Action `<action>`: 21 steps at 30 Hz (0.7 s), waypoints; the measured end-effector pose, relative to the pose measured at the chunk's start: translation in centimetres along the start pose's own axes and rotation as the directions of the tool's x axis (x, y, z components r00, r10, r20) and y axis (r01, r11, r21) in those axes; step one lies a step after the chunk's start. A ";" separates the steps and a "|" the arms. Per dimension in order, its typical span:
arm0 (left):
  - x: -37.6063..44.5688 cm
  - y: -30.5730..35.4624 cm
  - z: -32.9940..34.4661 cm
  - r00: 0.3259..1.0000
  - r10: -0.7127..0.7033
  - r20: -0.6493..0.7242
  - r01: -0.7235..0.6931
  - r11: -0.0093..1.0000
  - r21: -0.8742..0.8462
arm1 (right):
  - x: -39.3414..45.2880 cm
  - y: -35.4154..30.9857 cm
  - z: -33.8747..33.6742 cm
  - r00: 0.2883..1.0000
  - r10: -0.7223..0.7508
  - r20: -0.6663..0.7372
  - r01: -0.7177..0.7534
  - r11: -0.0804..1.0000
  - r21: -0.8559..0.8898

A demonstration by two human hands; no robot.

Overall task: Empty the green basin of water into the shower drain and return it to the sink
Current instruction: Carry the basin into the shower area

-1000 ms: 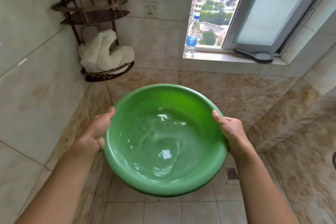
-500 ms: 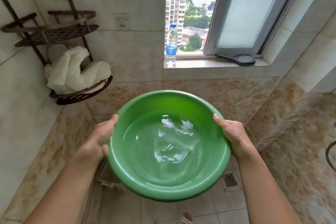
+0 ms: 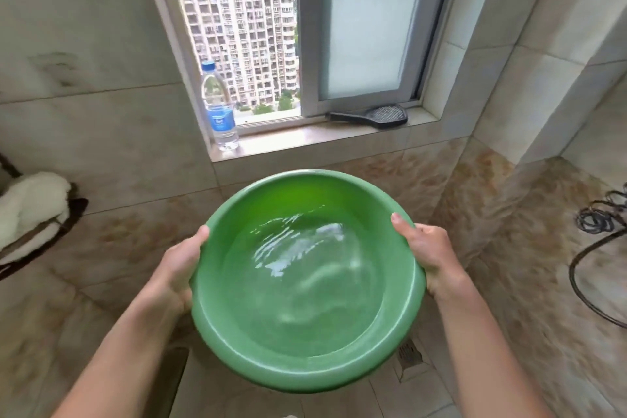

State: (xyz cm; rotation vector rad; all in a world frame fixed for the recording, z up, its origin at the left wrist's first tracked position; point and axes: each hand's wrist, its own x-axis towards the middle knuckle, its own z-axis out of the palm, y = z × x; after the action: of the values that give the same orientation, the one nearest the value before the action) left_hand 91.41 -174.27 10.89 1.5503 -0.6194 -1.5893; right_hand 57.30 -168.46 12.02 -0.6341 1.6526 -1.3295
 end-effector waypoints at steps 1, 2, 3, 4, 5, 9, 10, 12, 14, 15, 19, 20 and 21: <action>0.6 0.2 1.2 1.000 0.010 0.016 -0.010 1.000 0.011 | 0.7 -0.2 -0.7 1.000 -0.009 -0.022 0.009 1.000 0.001; 1.1 0.5 2.6 0.999 0.018 0.032 -0.019 0.999 0.039 | 1.5 -0.4 -1.6 0.999 -0.017 -0.046 0.017 1.000 0.010; 1.7 0.8 4.1 0.999 0.019 0.047 -0.022 0.998 0.066 | 2.2 -0.5 -2.5 0.998 -0.019 -0.066 0.020 1.000 0.020; 2.2 1.1 5.4 0.999 0.021 0.050 -0.025 0.995 0.092 | 2.9 -0.5 -3.3 0.996 -0.016 -0.083 0.018 0.999 0.034; 3.0 1.3 7.0 0.998 0.022 0.061 -0.029 0.993 0.119 | 3.6 -0.5 -4.4 0.994 -0.009 -0.108 0.015 0.998 0.054; 5.5 1.8 12.3 0.993 -0.002 0.115 -0.023 0.976 0.214 | 5.2 0.1 -8.0 0.977 0.022 -0.214 0.000 0.995 0.101; 5.9 2.0 13.3 0.994 -0.004 0.112 -0.022 0.973 0.229 | 5.4 0.4 -8.7 0.973 0.029 -0.229 -0.003 0.994 0.113; 6.9 1.9 15.9 0.989 -0.022 0.144 -0.020 0.959 0.283 | 5.5 0.9 -10.6 0.956 0.054 -0.288 -0.015 0.991 0.136; 7.4 1.6 18.5 0.984 -0.048 0.172 -0.011 0.945 0.328 | 5.2 1.3 -12.4 0.937 0.075 -0.341 -0.024 0.988 0.151; 7.7 1.5 19.8 0.979 -0.060 0.195 -0.012 0.938 0.347 | 4.9 1.4 -13.1 0.925 0.084 -0.370 -0.026 0.987 0.159; 8.7 1.1 25.7 0.944 -0.128 0.305 -0.021 0.897 0.442 | 4.5 2.2 -16.0 0.853 0.102 -0.512 0.009 0.978 0.210; 8.9 1.1 26.8 0.935 -0.143 0.324 -0.025 0.887 0.462 | 4.5 2.5 -16.5 0.835 0.107 -0.540 0.017 0.975 0.220; 9.2 1.2 28.2 0.922 -0.157 0.354 -0.035 0.876 0.481 | 4.5 2.7 -17.0 0.814 0.120 -0.568 0.020 0.972 0.234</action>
State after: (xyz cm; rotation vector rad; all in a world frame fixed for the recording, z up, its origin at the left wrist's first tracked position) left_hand 65.02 -187.77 10.08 1.6197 -1.2753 -1.9082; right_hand 40.76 -163.06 8.43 -0.0267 1.9247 -1.7582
